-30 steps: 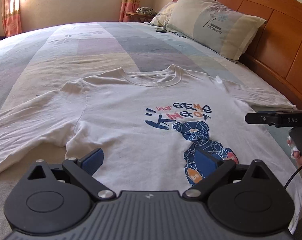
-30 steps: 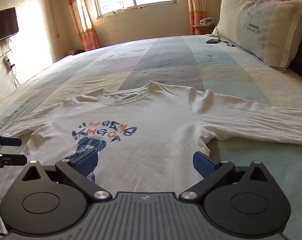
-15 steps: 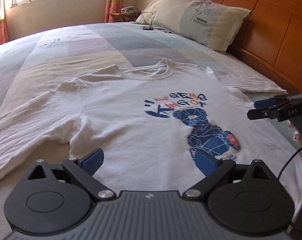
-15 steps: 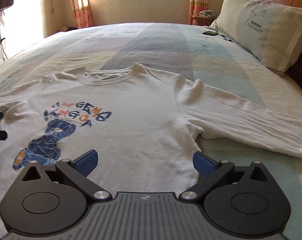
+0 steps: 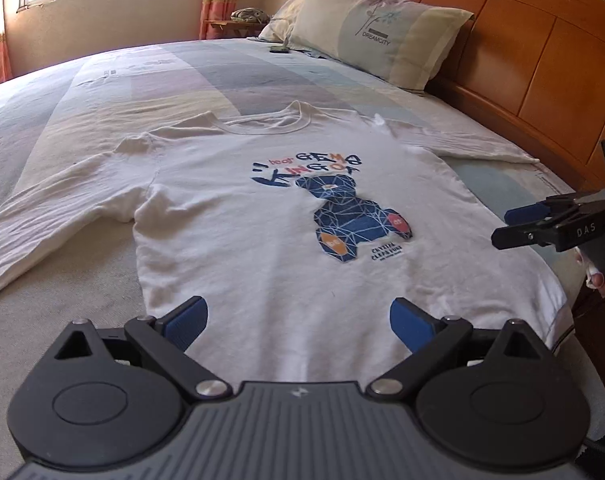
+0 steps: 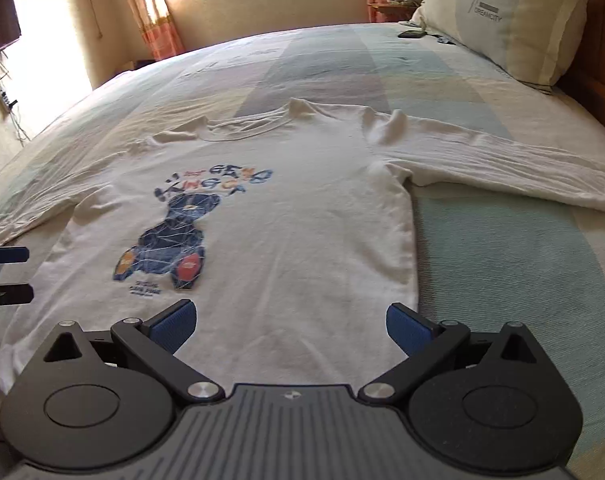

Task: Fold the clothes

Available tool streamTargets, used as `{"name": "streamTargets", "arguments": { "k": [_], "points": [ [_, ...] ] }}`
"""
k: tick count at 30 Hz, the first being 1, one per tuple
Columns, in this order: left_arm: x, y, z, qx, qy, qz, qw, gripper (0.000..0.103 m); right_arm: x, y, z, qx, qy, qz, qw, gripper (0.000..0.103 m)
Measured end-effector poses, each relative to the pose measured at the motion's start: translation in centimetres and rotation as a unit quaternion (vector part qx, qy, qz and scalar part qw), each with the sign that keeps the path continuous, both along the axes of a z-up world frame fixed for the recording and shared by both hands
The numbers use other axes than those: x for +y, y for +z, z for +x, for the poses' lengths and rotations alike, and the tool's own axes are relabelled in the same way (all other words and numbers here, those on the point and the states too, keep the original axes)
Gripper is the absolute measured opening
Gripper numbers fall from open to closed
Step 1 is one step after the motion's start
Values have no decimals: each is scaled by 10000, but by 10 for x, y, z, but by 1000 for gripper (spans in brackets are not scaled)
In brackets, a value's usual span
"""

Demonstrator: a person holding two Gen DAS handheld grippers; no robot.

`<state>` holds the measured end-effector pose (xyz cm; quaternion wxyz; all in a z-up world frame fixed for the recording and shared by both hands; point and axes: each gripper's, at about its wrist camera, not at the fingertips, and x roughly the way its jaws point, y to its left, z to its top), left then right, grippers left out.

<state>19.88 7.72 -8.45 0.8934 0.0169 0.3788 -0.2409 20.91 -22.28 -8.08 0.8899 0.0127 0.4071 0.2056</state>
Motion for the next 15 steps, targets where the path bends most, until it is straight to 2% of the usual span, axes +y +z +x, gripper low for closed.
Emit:
{"name": "streamTargets", "arguments": {
  "k": [4,5,7,12,15],
  "points": [
    [-6,-21,-18,350,184,41,9992,97,30,-24,-21,292,384,-374,9981,103],
    [-6,-26,-22,424,278,60,9987,97,35,-31,-25,267,367,-541,9975,103],
    [-4,-26,-38,418,422,90,9982,97,41,-38,-37,-114,304,-814,9962,103],
    [3,-19,-62,536,535,155,9970,97,37,-39,-36,-150,204,-744,9969,103],
    [7,-8,-62,343,560,123,9978,97,37,-40,-39,-233,198,-755,9967,103]
  ]
}}
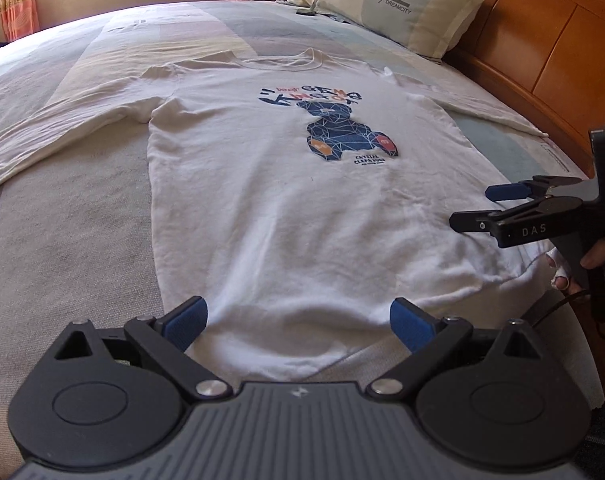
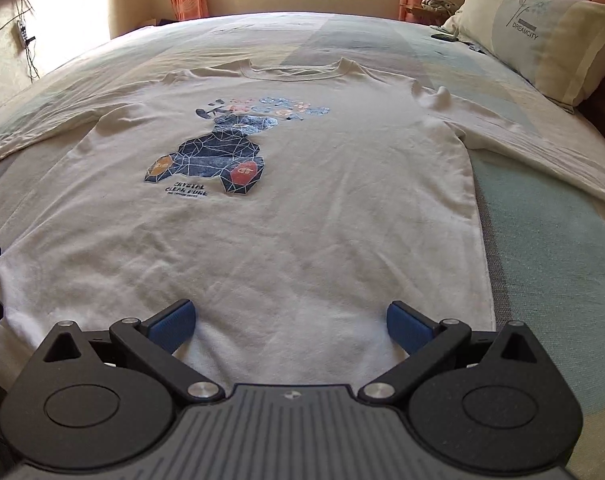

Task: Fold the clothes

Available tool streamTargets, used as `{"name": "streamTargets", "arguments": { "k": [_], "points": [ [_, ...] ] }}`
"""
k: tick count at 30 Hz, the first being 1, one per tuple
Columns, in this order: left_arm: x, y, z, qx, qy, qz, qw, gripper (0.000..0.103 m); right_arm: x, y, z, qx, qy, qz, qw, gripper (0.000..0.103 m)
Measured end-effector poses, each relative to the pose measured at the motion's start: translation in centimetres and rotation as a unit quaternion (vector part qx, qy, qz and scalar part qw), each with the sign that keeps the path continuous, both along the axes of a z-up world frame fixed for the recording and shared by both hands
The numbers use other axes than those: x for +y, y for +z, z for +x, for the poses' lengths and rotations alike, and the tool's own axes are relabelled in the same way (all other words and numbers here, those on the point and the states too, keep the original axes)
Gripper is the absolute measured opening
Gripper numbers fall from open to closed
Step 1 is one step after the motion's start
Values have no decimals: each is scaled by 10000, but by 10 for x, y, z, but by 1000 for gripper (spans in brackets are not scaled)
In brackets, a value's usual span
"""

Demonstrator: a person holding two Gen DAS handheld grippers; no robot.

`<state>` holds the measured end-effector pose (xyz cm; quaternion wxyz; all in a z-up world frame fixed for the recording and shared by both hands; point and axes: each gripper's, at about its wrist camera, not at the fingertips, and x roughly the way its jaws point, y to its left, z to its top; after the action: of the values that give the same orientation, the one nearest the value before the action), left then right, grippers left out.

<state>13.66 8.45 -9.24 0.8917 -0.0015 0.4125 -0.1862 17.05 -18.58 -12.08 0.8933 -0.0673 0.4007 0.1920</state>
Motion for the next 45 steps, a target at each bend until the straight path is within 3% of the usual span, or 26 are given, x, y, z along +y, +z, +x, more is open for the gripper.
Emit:
{"name": "streamTargets", "arguments": {
  "k": [6,11,17,21,25,30,32,35,38,40,43,45],
  "points": [
    [36,27,32,-429,535,195,9975,98,1,-2,-2,-101,-63,4,9999,103],
    [114,51,71,-784,1393,544,9856,98,1,-2,-2,-102,-65,-12,9999,103],
    [232,42,139,-420,2445,-438,9677,97,4,0,1,28,-129,-75,9999,103],
    [278,11,164,-17,2831,-1100,9528,97,8,1,3,74,-267,-111,9996,103],
    [314,-13,150,48,3141,-1316,9402,97,9,0,3,94,-375,-135,9992,103],
    [353,-11,130,12,3669,-620,9282,97,11,1,6,171,-394,-168,9989,103],
    [366,-8,126,-14,3682,-1011,9242,96,12,2,8,217,-409,-188,9987,103],
    [366,3,127,-270,3397,-1356,9303,97,13,2,9,247,-479,-209,9983,103],
    [359,2,140,-229,3015,-1559,9404,97,15,2,10,251,-579,-223,9978,103],
    [356,-5,149,-145,3045,-1351,9428,98,17,2,11,270,-640,-238,9973,103],
    [357,-13,160,18,3699,-429,9281,93,18,3,12,299,-669,-257,9970,103],
    [350,-6,160,-133,3767,-334,9256,93,18,3,12,297,-670,-260,9970,103]
  ]
}}
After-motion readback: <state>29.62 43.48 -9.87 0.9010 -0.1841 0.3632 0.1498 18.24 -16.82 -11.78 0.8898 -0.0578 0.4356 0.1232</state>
